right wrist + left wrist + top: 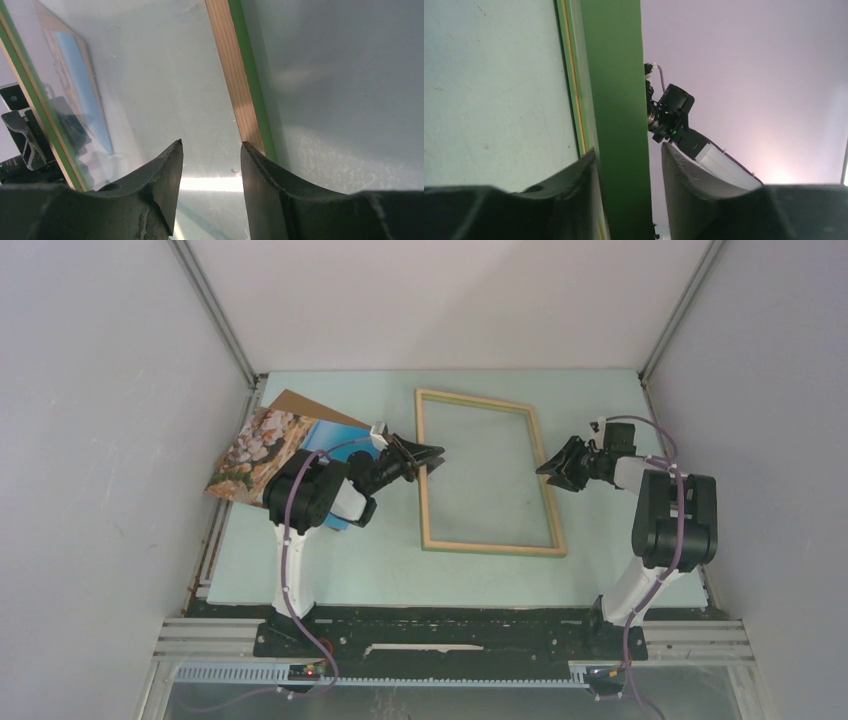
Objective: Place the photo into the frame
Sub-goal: Pick up the photo frame from the center of the board, then place the photo frame at the center of the board.
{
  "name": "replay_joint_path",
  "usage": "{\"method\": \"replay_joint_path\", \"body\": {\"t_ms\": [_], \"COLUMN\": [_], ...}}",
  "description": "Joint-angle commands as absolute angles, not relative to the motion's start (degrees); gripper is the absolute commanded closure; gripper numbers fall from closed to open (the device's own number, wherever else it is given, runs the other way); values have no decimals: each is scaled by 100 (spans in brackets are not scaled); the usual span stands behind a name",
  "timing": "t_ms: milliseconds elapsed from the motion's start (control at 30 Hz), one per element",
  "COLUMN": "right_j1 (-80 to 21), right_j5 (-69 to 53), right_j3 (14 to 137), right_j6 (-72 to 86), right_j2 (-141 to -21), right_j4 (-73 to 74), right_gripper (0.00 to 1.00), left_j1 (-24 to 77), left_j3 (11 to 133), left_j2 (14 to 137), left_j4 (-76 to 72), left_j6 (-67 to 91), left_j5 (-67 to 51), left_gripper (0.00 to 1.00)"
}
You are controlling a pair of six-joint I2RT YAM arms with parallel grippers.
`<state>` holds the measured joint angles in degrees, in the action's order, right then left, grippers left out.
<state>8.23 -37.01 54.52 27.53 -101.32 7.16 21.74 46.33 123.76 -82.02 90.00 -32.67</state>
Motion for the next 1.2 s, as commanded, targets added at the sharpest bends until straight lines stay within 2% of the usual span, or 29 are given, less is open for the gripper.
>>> {"method": "replay_joint_path", "body": {"t_ms": [0, 167, 300, 400, 500, 700, 867, 1000, 1167], "right_j1": [583, 481, 453, 465, 492, 501, 551, 554, 545], "right_j5": [-3781, -3771, -3728, -3675, -3595, -3213, -3101, -3130, -3117], "right_j3": [5499, 5579, 5631, 5662, 5751, 5986, 6041, 6038, 6016], "right_j6": [2722, 2702, 2657, 2646, 2608, 2384, 2259, 2208, 2174], "right_j2": [-10255, -10279, -10283, -10243, -10131, -9675, -9464, -9453, -9369], "right_j4": [1116, 1179, 1255, 1312, 1459, 1954, 2173, 2225, 2240], "right_gripper": [46, 46, 46, 45, 45, 39, 36, 37, 37], "left_j1": [2242, 2242, 2242, 2230, 2201, 2114, 2038, 2029, 2208], "left_j3": [4529, 4513, 4513, 4519, 4492, 4359, 4459, 5088, 6639], "left_j2": [12208, 12223, 12235, 12281, 12317, 12285, 11698, 11204, 10838], "left_j4": [-8701, -8700, -8692, -8684, -8673, -8226, -5865, -3014, 1061], "left_j6": [8927, 8964, 8976, 9092, 9209, 9448, 8697, 7426, 5677], "left_j5": [-3122, -3053, -3026, -2995, -2937, -2869, -3012, -2847, -1635], "left_gripper": [46, 27, 19, 8, 1, 0, 0, 0, 0]}}
